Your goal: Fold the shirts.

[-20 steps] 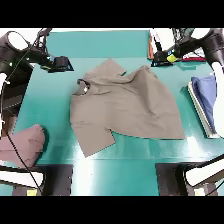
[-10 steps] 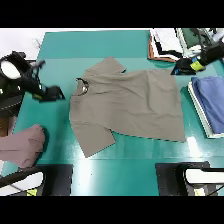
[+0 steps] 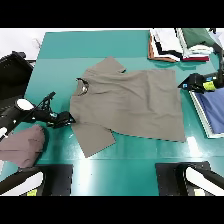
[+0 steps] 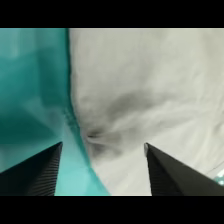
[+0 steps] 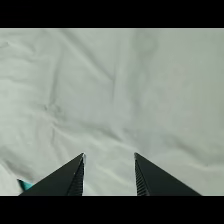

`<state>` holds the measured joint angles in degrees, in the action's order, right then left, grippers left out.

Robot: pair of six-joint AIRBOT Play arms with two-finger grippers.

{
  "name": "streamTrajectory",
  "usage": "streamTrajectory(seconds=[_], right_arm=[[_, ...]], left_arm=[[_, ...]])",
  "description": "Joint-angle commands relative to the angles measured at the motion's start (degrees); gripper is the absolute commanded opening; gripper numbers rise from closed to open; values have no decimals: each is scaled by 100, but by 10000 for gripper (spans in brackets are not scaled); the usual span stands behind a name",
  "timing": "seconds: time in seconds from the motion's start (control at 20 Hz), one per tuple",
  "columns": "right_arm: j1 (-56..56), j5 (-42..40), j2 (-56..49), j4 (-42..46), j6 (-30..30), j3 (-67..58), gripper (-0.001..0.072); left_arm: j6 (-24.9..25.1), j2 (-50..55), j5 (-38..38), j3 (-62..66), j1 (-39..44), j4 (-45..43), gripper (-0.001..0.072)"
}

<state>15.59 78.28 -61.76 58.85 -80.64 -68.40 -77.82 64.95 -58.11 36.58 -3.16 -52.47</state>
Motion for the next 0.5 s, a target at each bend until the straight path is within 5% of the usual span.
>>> streamTrajectory(seconds=[0.0, 0.1, 0.15, 0.25, 0.45], right_arm=[[278, -153, 363, -81, 17, 378, 362], [426, -157, 479, -81, 15, 557, 362], [533, -157, 560, -74, 17, 721, 362], [841, -114, 752, -17, 31, 1167, 362], [1888, 127, 1049, 1099, 122, 2221, 369]], left_arm=[[188, -20, 372, -243, 59, 424, 596], [179, -20, 621, -243, 400, 422, 562], [186, -20, 754, -243, 616, 422, 323], [190, -22, 940, -199, 868, 413, 19], [186, -116, 457, 389, 837, -90, 21]])
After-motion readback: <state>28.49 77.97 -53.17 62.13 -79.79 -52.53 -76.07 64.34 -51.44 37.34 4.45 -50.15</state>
